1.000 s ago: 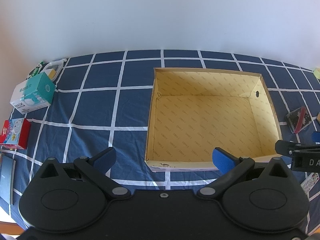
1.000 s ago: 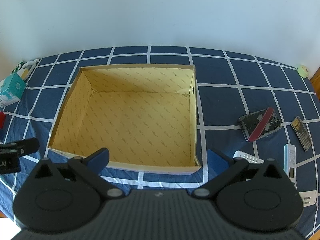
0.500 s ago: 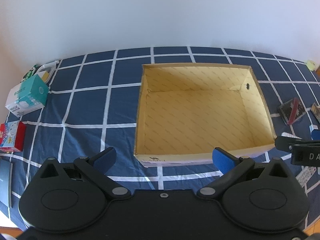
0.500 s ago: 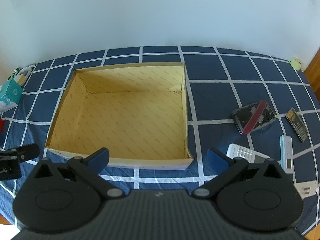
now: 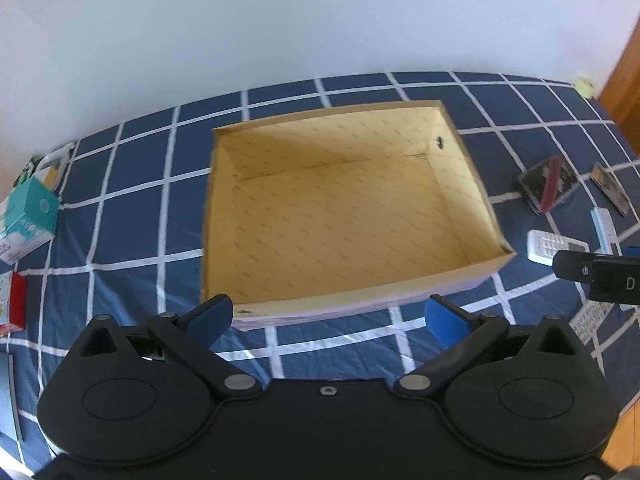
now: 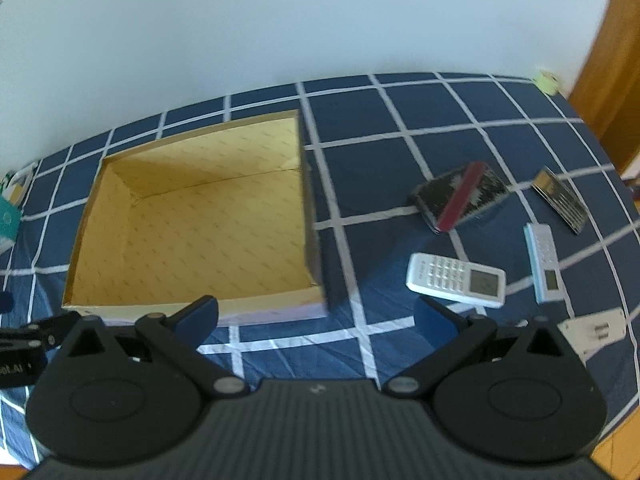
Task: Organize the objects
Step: 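Move both grippers toward the white GREE remote beside the box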
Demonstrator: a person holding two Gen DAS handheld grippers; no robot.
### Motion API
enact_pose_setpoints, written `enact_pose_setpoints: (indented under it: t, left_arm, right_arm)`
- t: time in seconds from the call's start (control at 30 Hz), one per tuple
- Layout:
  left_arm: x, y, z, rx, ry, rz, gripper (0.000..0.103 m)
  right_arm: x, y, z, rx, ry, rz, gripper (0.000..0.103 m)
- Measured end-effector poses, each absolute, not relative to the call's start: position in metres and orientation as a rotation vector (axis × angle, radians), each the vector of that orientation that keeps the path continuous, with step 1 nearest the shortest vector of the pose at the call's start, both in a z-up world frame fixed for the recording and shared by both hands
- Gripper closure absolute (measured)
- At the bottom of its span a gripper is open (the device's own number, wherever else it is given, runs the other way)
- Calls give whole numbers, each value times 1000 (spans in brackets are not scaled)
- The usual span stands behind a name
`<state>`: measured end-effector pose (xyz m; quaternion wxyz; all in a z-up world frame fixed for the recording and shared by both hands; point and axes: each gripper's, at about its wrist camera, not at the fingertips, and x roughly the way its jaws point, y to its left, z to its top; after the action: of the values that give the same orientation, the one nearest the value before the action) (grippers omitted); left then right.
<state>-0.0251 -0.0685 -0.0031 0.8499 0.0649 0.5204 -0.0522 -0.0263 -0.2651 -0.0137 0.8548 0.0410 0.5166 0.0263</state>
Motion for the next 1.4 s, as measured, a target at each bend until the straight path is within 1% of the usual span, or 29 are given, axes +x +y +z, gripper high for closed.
enact_pose_setpoints:
  t: [0.5,0.87,1.23,1.4]
  left_arm:
    - [-23,-167,-20,164,1127,-213,0]
    - [-18,-230,-41,138,1180,-209,0]
    - [-1,-282,-69,153,1250,-257,0]
    - [12,-304,-80,190,1270,-292,0]
  right_arm:
    - [-33,-368,-26,167,1112,-32,0]
    - [-9,-432,-49,169,1172,-28,0]
    - [12,-470,-75,267,1217,2,0]
    - [22,-478,-88,308,1237,8,3]
